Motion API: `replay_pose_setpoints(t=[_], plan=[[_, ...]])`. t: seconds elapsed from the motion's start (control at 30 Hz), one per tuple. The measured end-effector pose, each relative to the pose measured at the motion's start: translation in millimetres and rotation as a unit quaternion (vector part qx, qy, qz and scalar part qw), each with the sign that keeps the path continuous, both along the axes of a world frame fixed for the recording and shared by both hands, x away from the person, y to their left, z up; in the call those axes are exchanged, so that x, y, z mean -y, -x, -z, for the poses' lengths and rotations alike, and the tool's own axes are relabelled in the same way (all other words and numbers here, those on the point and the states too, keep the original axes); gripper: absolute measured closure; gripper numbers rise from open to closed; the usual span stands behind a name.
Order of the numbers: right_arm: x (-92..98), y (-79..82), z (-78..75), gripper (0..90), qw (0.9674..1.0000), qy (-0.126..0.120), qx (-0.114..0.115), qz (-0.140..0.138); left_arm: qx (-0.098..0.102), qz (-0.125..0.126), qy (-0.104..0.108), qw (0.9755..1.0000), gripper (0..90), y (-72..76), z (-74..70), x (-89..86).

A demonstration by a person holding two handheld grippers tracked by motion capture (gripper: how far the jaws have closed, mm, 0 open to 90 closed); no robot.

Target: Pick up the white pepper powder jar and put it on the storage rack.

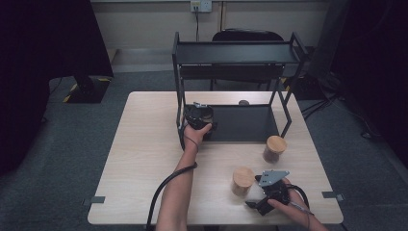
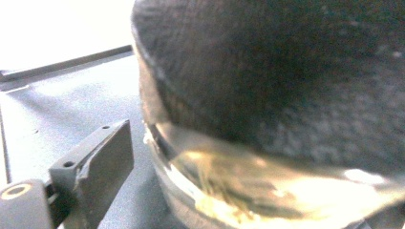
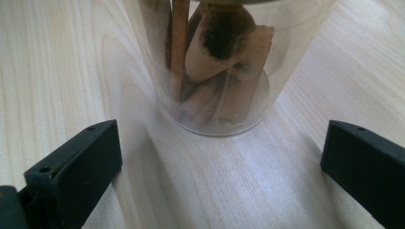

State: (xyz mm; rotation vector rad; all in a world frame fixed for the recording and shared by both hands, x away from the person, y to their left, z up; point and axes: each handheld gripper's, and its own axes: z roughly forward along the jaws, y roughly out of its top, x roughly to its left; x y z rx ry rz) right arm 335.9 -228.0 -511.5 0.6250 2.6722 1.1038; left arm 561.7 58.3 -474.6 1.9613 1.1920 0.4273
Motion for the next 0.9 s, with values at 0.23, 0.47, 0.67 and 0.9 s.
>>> replay_pose_setpoints(t=[0.23,0.47,0.67,0.9], plan=[[0.0,0.0,0.0,0.0,1.0,0.0,0.0,0.0,-0.002,-0.011,0.009,0.9999,1.8,5.4,1.1,-4.0],[0.0,0.0,0.0,0.0,1.0,0.0,0.0,0.0,-0.002,-0.004,0.02,0.9998,1.8,13.6,-0.6,-6.3],[0.0,0.0,0.0,0.0,1.0,0.0,0.0,0.0,-0.003,-0.004,0.016,0.9999,1.8,19.9,-1.6,-6.9],[0.0,0.0,0.1,0.0,1.0,0.0,0.0,0.0,-0.003,-0.007,0.02,0.9998,2.0,26.1,0.1,-7.0]])
